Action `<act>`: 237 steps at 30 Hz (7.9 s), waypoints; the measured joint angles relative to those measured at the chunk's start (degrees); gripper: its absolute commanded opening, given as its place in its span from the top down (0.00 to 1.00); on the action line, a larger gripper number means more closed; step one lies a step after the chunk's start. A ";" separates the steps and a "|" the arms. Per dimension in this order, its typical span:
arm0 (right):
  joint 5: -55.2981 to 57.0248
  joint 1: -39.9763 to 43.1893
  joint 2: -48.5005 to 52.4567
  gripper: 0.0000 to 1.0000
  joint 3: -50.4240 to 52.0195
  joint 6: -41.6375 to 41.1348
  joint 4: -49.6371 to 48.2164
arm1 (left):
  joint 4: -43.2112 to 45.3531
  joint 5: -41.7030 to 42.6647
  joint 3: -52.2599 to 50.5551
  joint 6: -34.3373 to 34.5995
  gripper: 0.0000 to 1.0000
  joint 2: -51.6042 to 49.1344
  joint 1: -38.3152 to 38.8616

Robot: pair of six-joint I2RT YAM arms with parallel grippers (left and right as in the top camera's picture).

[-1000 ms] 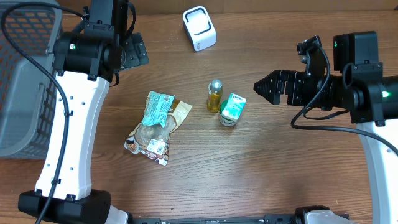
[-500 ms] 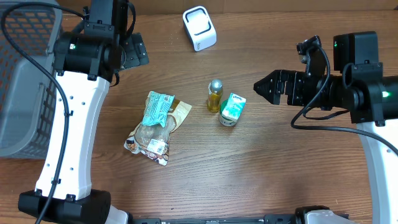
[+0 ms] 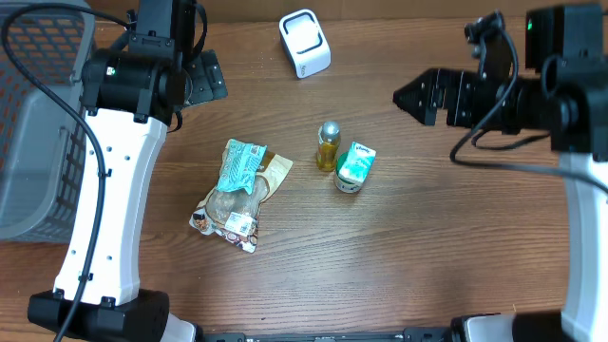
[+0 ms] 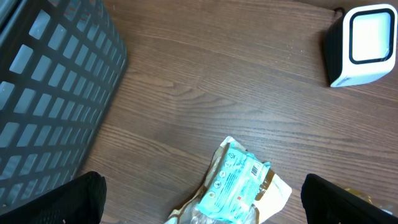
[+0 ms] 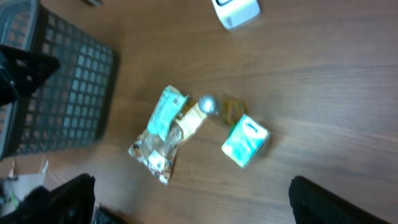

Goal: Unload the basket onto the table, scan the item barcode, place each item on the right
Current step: 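Lower the right gripper toward the yellow oil bottle, then close the right gripper around the oil bottle neck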

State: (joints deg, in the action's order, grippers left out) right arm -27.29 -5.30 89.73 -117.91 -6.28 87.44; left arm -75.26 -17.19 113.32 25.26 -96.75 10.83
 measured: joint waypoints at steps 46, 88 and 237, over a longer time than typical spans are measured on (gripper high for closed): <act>13.57 -14.88 15.96 0.00 -3.54 0.11 2.60 | 0.02 -0.02 0.00 0.00 0.00 0.00 0.00; 12.94 -11.37 15.98 0.00 4.11 -6.99 -0.04 | 0.02 -0.02 0.00 0.00 0.00 0.00 0.00; 31.17 -26.56 24.65 0.59 20.72 -15.98 -28.11 | 0.02 -0.02 0.00 0.00 0.00 0.00 0.00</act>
State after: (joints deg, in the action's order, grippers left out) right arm 3.88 -31.86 114.39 -97.19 -22.26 59.33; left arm -75.24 -17.21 113.32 25.26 -96.75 10.83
